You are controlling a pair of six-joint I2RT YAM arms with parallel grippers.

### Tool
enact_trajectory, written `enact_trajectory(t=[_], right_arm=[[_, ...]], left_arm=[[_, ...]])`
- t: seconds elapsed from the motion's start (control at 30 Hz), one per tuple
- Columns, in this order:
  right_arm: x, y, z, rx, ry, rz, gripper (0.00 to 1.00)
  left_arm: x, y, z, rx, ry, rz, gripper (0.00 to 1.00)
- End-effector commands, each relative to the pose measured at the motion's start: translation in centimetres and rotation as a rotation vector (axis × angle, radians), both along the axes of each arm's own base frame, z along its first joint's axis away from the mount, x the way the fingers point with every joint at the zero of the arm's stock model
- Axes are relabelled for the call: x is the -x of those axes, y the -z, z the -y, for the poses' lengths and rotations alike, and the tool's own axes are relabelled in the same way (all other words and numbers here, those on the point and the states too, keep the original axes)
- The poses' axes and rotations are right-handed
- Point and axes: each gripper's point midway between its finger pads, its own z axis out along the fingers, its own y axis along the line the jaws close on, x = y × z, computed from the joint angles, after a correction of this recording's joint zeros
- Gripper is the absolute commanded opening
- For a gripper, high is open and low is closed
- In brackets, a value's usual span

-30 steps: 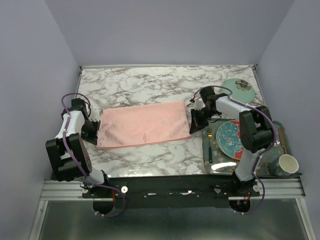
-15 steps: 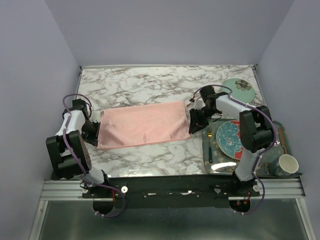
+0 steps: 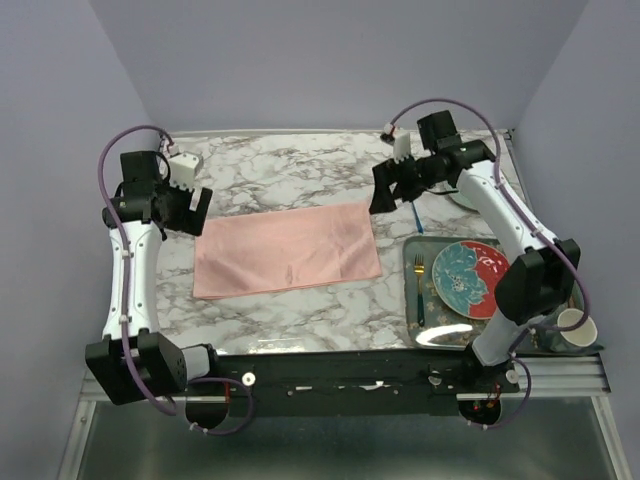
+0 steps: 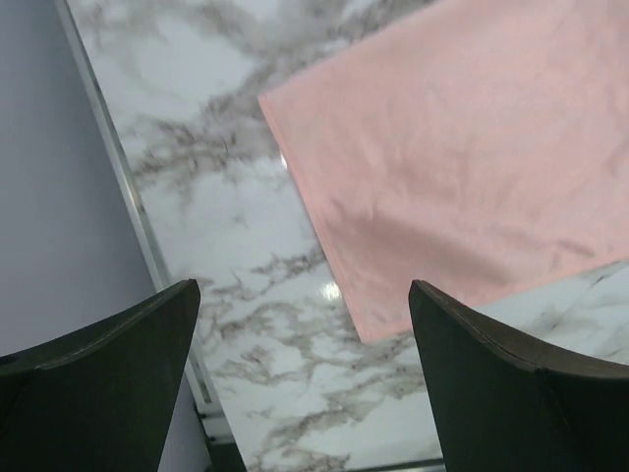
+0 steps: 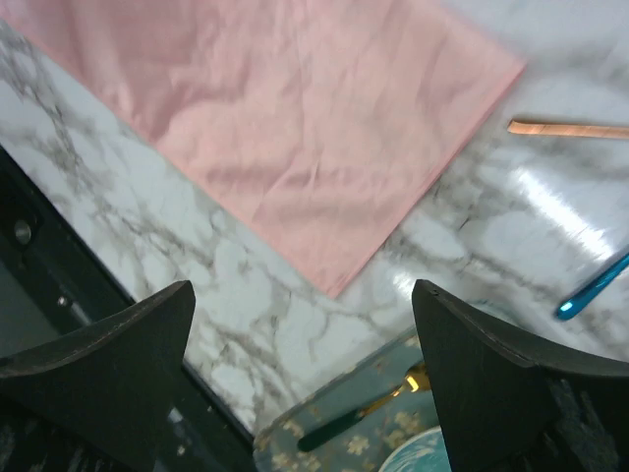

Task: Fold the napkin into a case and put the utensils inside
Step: Fold and flatten the napkin at the center of the board, then smooth out the rectangle-folded napkin at the center of the board.

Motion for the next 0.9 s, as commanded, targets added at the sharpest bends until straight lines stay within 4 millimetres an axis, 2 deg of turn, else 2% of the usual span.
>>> enact_trajectory(t=[0.0,0.03,0.1,0.13,0.17,0.2,0.23,0.27,0.3,0.33,0.37,0.4,0.43,0.47,0.5,0.53,0.6,0.67,0.73,0.77,0.83,0.87], right_arm=[[-5.0,-11.1,-1.7,-0.15,-0.024,0.434,1.0],[-6.3,-13.3,-2.4,-0.199,-0.018,0.522,1.0],[-7.3,-15.0,-3.2,-0.271,0.018,0.563,1.0],[-8.8,-16.0,-3.7,-0.309,0.036,0.615,1.0],[-9.5,-16.0,-4.1,-0.321,0.037,0.615,1.0],[-9.9,-17.9,-4.8,-0.363,0.022,0.634,1.0],[-10.3,-18.0,-5.2,-0.378,0.021,0.615,1.0],[-11.7,-16.1,-5.8,-0.372,0.019,0.574,1.0],[-11.4,-17.7,-6.7,-0.437,-0.013,0.552,1.0],[-11.3,-17.0,-7.3,-0.466,-0.049,0.503,1.0],[-11.6,-15.7,-8.0,-0.5,-0.078,0.437,1.0],[-10.4,-15.5,-9.0,-0.573,-0.13,0.34,1.0],[-10.2,-15.9,-9.6,-0.607,-0.15,0.307,1.0],[-10.3,-15.2,-10.0,-0.625,-0.145,0.25,1.0],[-10.4,-13.4,-10.6,-0.648,-0.123,0.133,1.0],[-10.5,-12.8,-10.9,-0.662,-0.118,0.093,1.0],[-9.8,-10.4,-11.5,-0.681,-0.109,-0.038,1.0],[-9.1,-8.2,-12.3,-0.667,-0.103,-0.096,1.0],[-8.7,-7.3,-12.8,-0.663,-0.092,-0.128,1.0],[-8.3,-6.6,-13.4,-0.66,-0.092,-0.152,1.0],[-8.1,-4.7,-14.2,-0.65,-0.042,-0.236,1.0],[-7.8,-4.2,-14.7,-0.651,-0.031,-0.273,1.0]], left_arm=[[-4.2,-8.6,3.0,0.044,0.109,0.333,0.99],[-5.3,-10.6,3.9,0.08,0.152,0.421,0.99],[-6.1,-12.7,5.8,0.139,0.236,0.528,0.99],[-7.2,-13.6,6.6,0.155,0.292,0.619,0.99],[-6.9,-14.6,8.5,0.223,0.382,0.677,0.99],[-7.0,-15.2,9.2,0.264,0.396,0.717,0.99],[-7.5,-16.1,9.8,0.288,0.416,0.776,0.99],[-8.0,-16.2,10.4,0.382,0.357,0.763,0.99],[-8.7,-15.9,10.6,0.406,0.325,0.753,0.99],[-9.4,-15.9,10.8,0.423,0.279,0.722,0.99],[-10.7,-13.8,11.9,0.445,0.254,0.635,0.99],[-11.2,-12.9,12.3,0.491,0.199,0.566,0.99],[-10.9,-12.4,13.2,0.514,0.208,0.484,0.99],[-11.6,-10.0,14.4,0.544,0.223,0.398,0.99],[-11.5,-9.3,15.4,0.616,0.209,0.355,0.99],[-11.2,-7.3,15.9,0.654,0.185,0.306,0.99],[-11.6,-6.3,16.7,0.73,0.163,0.285,0.99],[-11.3,-4.3,17.7,0.821,0.137,0.205,0.99],[-10.6,-3.8,19.2,0.922,0.188,0.125,0.99],[-10.8,-2.6,19.7,0.98,0.153,0.053,0.99],[-11.4,-2.0,20.3,1.058,0.138,0.027,0.99],[-11.3,-1.0,20.8,1.123,0.105,-0.041,0.99]])
